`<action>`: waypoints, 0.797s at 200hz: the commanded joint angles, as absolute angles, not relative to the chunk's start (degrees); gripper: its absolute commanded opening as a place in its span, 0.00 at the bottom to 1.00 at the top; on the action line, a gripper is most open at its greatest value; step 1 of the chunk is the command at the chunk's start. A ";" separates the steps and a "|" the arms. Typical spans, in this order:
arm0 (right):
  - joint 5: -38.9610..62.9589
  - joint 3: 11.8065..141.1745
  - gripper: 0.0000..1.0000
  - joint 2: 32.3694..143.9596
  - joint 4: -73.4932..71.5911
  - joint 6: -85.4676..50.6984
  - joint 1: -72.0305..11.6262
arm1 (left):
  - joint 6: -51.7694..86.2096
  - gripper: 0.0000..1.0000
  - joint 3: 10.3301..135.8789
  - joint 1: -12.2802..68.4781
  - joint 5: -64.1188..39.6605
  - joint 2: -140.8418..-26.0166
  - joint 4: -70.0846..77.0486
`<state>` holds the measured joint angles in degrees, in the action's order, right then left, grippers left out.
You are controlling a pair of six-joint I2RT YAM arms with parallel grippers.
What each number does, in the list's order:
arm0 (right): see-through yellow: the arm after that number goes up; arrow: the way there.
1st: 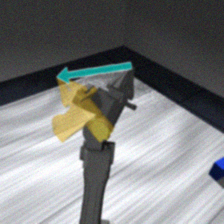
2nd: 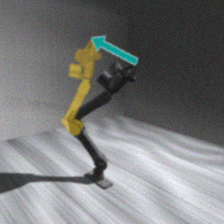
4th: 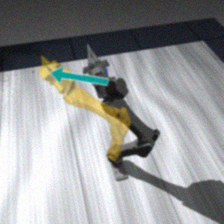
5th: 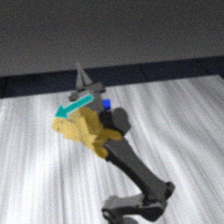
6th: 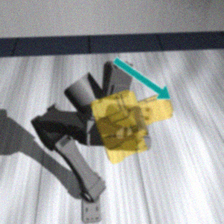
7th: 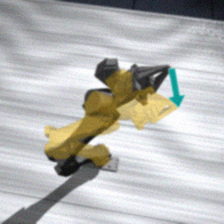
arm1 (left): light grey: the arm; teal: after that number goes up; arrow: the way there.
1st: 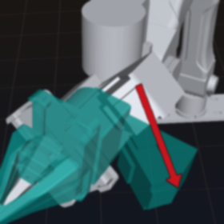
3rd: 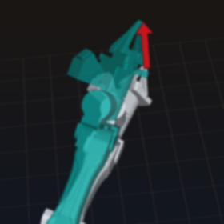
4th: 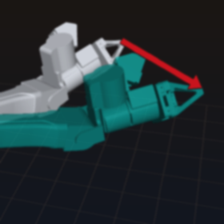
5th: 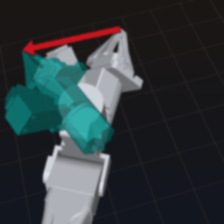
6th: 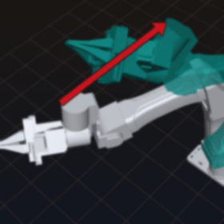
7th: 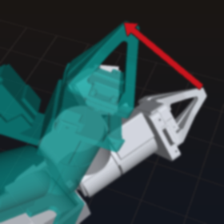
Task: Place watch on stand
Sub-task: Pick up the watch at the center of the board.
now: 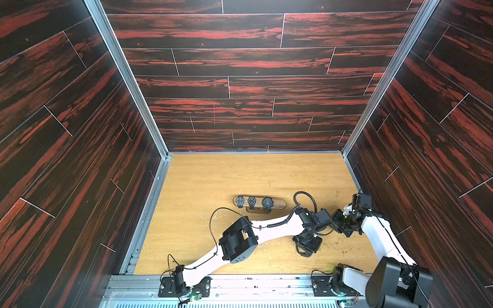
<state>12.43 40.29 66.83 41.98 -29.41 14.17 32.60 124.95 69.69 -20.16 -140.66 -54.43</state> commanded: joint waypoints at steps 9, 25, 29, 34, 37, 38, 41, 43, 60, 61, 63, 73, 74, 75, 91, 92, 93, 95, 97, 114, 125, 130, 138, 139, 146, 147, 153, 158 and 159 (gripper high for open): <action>13.86 39.64 0.14 66.09 42.06 -28.54 14.42 | 32.59 0.16 124.33 68.87 -22.06 -138.98 -55.59; 14.48 39.53 0.14 66.22 41.68 -28.35 14.36 | 33.25 0.15 121.78 67.71 -22.70 -136.31 -53.60; 14.66 39.54 0.14 66.18 41.51 -28.24 14.37 | 33.49 0.15 120.86 67.36 -23.07 -135.44 -52.62; 14.99 39.55 0.14 66.26 41.33 -28.07 14.34 | 33.84 0.15 119.70 66.87 -23.62 -134.35 -51.51; 15.19 39.55 0.14 66.29 41.25 -28.00 14.37 | 34.08 0.15 118.89 66.54 -23.97 -133.73 -50.69; 15.24 39.51 0.14 66.28 41.19 -27.97 14.35 | 34.13 0.15 118.68 66.41 -24.11 -133.49 -50.44; 15.40 39.47 0.14 66.27 41.10 -27.91 14.34 | 34.45 0.15 118.03 66.11 -24.50 -132.83 -49.79; 15.54 39.44 0.14 66.27 40.99 -27.85 14.33 | 34.63 0.15 117.64 65.86 -24.69 -132.41 -49.41; 16.62 39.07 0.14 65.89 40.18 -27.62 14.33 | 35.74 0.15 114.42 63.57 -26.44 -128.45 -46.18; 16.66 39.05 0.14 65.86 40.08 -27.61 14.33 | 35.76 0.16 114.30 63.47 -26.45 -128.26 -46.07; 16.67 38.98 0.14 65.84 40.08 -27.51 14.37 | 35.79 0.16 114.11 63.28 -26.52 -127.71 -45.93; 16.83 38.86 0.14 65.43 39.80 -27.46 14.33 | 35.78 0.16 113.47 62.07 -26.60 -125.69 -45.47; 16.85 38.85 0.14 65.37 39.77 -27.44 14.33 | 35.73 0.16 113.47 62.02 -26.57 -125.51 -45.50; 16.86 38.85 0.14 65.33 39.75 -27.43 14.33 | 35.71 0.16 113.47 61.95 -26.56 -125.29 -45.47; 16.71 38.91 0.14 64.48 39.31 -27.33 14.33 | 35.33 0.16 114.02 60.29 -26.77 -122.52 -45.57; 16.70 38.92 0.14 64.41 39.26 -27.33 14.33 | 35.33 0.16 114.10 60.25 -26.87 -122.39 -45.55; 16.70 38.93 0.14 64.33 39.23 -27.33 14.37 | 35.33 0.16 114.13 60.18 -26.93 -122.23 -45.54; 16.70 38.96 0.14 64.22 39.21 -27.33 14.34 | 35.24 0.16 114.20 59.94 -27.21 -121.92 -45.49; 16.68 38.96 0.14 64.13 39.16 -27.33 14.39 | 35.31 0.16 114.24 59.76 -27.41 -121.69 -45.47; 16.90 39.44 0.14 63.16 38.52 -27.31 14.33 | 35.37 0.16 114.87 57.92 -29.24 -119.29 -44.99; 17.28 39.89 0.15 62.48 38.09 -27.61 14.24 | 35.45 0.16 115.16 56.64 -30.28 -117.97 -44.81; 17.46 40.15 0.15 62.18 37.91 -27.75 14.19 | 35.47 0.16 115.17 56.00 -30.90 -117.35 -44.58; 17.56 40.47 0.16 61.67 37.46 -28.26 14.03 | 35.52 0.16 115.07 54.77 -31.74 -116.33 -43.99; 17.57 40.54 0.16 61.60 37.45 -28.37 13.96 | 35.56 0.16 115.06 54.63 -31.78 -116.26 -43.93; 17.58 40.80 0.17 61.23 36.89 -28.92 13.56 | 35.62 0.16 115.15 53.57 -32.37 -115.55 -43.77; 17.62 40.84 0.17 61.11 36.81 -29.10 13.46 | 35.65 0.16 115.19 53.37 -32.44 -115.47 -43.77; 17.87 41.03 0.17 60.80 36.05 -29.72 12.84 | 35.76 0.16 115.12 52.32 -33.17 -114.79 -43.60; 17.86 41.25 0.17 60.52 35.42 -30.24 12.11 | 35.85 0.16 115.10 51.43 -33.92 -114.35 -43.39; 17.85 41.28 0.17 60.49 35.33 -30.37 11.94 | 35.86 0.16 115.07 51.25 -34.05 -114.35 -43.39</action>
